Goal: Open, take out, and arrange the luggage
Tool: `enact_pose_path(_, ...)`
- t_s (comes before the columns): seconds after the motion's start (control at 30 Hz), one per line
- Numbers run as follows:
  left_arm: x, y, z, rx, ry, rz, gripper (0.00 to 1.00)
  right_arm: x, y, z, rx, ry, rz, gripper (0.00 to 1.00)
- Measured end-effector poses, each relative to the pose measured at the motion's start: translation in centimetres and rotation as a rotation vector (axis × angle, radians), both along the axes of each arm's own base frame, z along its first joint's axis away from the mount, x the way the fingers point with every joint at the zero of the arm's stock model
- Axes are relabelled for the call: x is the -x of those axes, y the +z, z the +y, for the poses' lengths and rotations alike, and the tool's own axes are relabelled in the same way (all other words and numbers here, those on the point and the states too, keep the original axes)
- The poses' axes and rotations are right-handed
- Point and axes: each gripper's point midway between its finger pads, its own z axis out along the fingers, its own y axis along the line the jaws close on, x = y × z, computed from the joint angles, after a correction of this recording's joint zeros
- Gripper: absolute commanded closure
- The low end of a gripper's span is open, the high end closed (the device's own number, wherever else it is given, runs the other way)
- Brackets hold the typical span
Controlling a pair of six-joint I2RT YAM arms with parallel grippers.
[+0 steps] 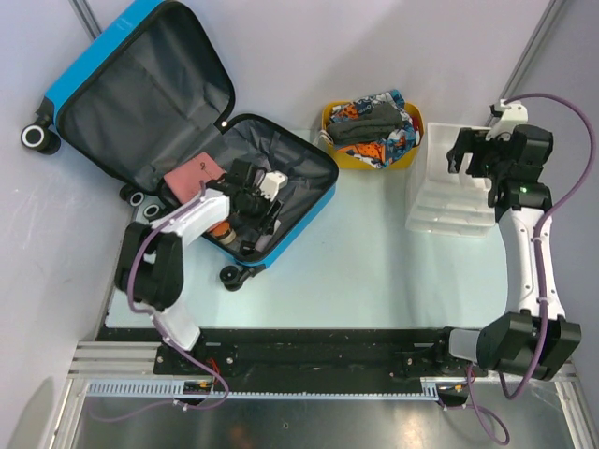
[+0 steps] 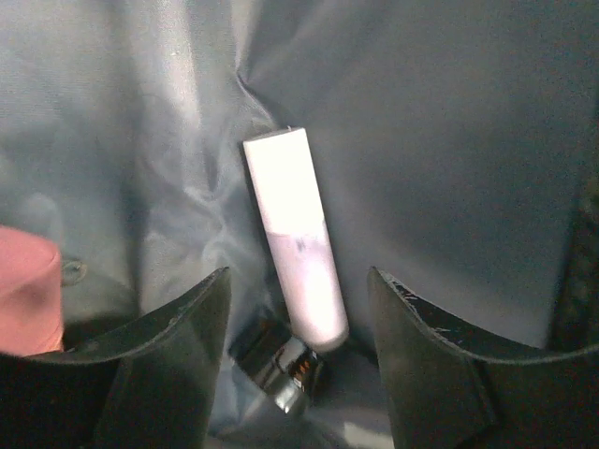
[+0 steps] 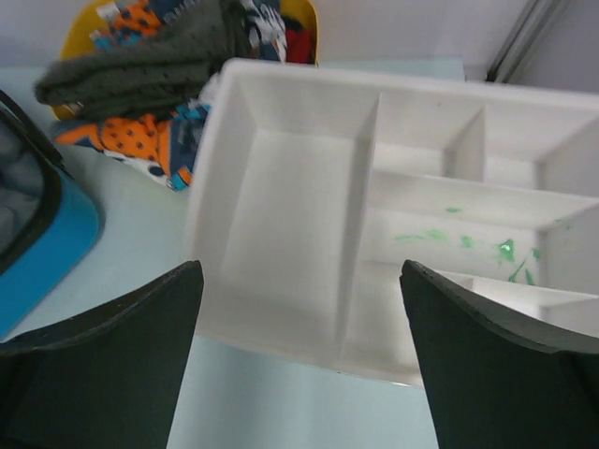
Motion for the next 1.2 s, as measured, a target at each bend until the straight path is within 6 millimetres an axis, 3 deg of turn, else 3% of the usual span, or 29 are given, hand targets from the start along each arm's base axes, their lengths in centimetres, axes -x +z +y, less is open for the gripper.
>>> enact_pose_path(0.2,-1.9,-3.8,-0.9,-0.048,0.043,0.088,0.43,1.6,4.6,1.2,0.014,0.047,-0.138,0.03)
enact_pose_path(0.4,-3.1,-5.8,-2.2,-0.070,0.059,0.120,0.57,2.1,5.4,2.4,0.018,0.100,-0.164,0.02)
enact_pose_path(0.43,-3.2,-6.1,-2.3,-0.072,0.062,0.125,0.64,2.1,5.4,2.5,0.019,0.108,-0.164,0.02)
enact_pose_path(0.63,-3.1,-6.2,-2.5,-0.066,0.082,0.134,0.94,2.3,5.5,3.5,0.012,0.169,-0.171,0.02)
enact_pose_path(0.7,-3.0,-5.8,-2.7,-0.051,0.081,0.136,1.00,2.4,5.5,4.2,-0.002,0.201,-0.172,0.02)
enact_pose_path(0.77,-2.9,-4.9,-2.9,-0.030,0.078,0.131,1.00,2.5,5.5,5.1,-0.023,0.237,-0.168,0.03)
enact_pose_path(0.83,-3.0,-3.0,-3.5,0.011,0.070,0.110,1.00,2.4,5.3,6.0,-0.041,0.267,-0.162,0.04)
enact_pose_path(0.9,-3.6,0.1,-4.4,0.069,0.056,0.060,1.00,2.1,4.8,7.3,-0.059,0.308,-0.147,0.04)
enact_pose_path(1.07,-6.1,11.2,-6.8,0.259,0.020,-0.144,1.00,1.7,3.7,10.7,-0.114,0.399,-0.109,0.08)
enact_pose_path(1.2,-6.6,19.6,-8.7,0.431,-0.025,-0.265,1.00,1.8,3.4,14.5,-0.182,0.489,-0.091,0.11)
